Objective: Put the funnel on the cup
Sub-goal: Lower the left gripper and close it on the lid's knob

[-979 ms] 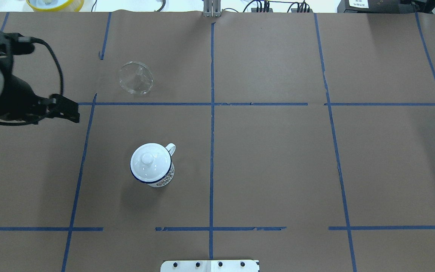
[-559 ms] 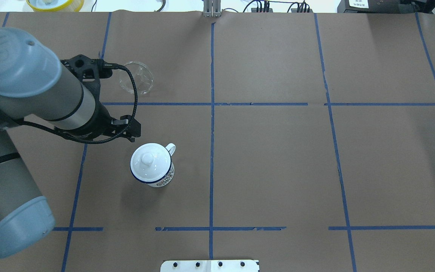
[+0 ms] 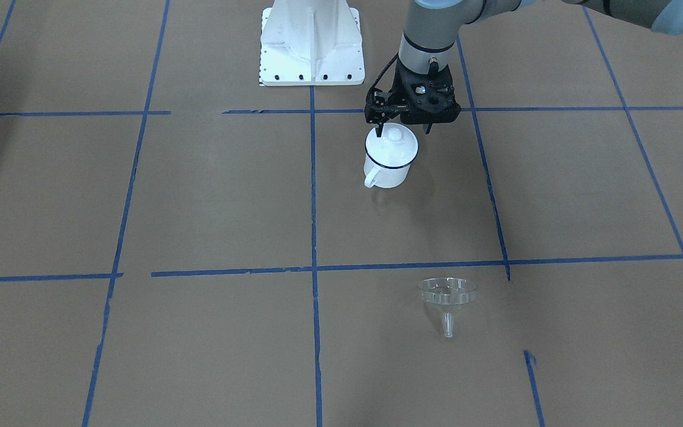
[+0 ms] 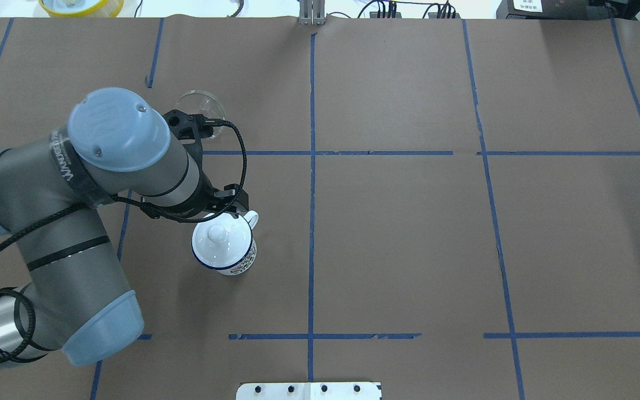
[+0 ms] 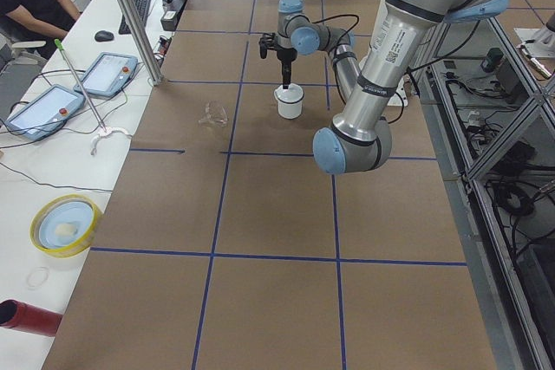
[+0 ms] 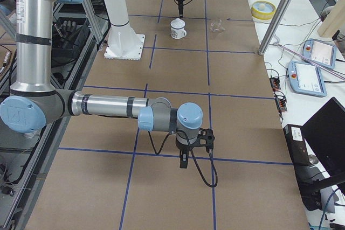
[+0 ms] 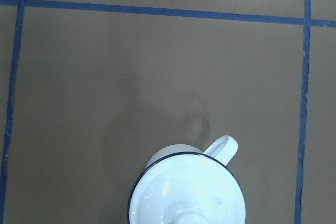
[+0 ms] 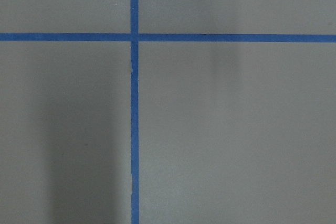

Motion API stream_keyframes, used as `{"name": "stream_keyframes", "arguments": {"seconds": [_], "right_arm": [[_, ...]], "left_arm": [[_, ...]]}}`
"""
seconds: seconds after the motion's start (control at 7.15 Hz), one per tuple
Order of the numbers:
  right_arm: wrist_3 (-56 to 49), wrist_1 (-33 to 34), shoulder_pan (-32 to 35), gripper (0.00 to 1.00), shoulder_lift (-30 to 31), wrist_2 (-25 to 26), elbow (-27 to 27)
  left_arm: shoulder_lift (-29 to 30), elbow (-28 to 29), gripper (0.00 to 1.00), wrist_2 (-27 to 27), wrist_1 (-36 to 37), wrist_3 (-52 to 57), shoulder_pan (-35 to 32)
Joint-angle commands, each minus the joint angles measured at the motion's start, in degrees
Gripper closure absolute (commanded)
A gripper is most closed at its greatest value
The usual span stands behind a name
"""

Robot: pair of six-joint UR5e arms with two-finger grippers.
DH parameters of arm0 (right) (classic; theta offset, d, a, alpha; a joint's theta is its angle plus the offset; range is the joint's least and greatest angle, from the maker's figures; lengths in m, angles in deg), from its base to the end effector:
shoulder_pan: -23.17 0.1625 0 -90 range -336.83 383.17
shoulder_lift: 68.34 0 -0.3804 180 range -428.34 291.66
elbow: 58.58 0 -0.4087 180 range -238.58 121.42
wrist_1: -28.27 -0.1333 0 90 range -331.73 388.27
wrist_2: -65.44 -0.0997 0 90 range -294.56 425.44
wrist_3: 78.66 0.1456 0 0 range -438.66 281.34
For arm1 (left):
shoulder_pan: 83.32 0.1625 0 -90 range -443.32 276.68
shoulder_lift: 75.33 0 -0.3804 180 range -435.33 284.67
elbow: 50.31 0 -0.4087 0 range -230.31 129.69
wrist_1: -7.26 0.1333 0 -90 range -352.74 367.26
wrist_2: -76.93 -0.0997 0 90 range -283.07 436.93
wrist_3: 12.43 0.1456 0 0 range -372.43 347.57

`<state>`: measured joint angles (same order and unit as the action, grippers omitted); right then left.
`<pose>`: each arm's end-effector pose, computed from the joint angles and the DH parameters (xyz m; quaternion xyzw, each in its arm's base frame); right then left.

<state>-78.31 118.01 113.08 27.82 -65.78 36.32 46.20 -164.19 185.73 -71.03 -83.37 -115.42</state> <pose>0.0366 -0.4656 0.6609 -0.0095 -0.3520 0.0052 0.9360 0.4609 -0.3911 0.1811 0.0218 0.3966 -0.0436 0.9167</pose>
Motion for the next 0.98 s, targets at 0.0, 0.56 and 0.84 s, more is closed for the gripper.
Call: {"name": "stream_keyframes", "arguments": {"seconds": [0.0, 0.56, 0.84], "right_arm": [[0.0, 0.0, 0.0, 0.0, 0.0, 0.0, -0.07], [0.0, 0.0, 0.0, 0.0, 0.0, 0.0, 0.02], [0.0, 0.0, 0.0, 0.0, 0.0, 0.0, 0.02]], "left_arm": [[-0.24, 2.43, 0.11, -0.95, -2.05, -0.17, 0.72], [-1.12, 1.12, 0.24, -0.52, -1.79, -0.17, 0.72], [-1.21, 0.94, 0.26, -0.34, -1.53, -0.17, 0.81]]}}
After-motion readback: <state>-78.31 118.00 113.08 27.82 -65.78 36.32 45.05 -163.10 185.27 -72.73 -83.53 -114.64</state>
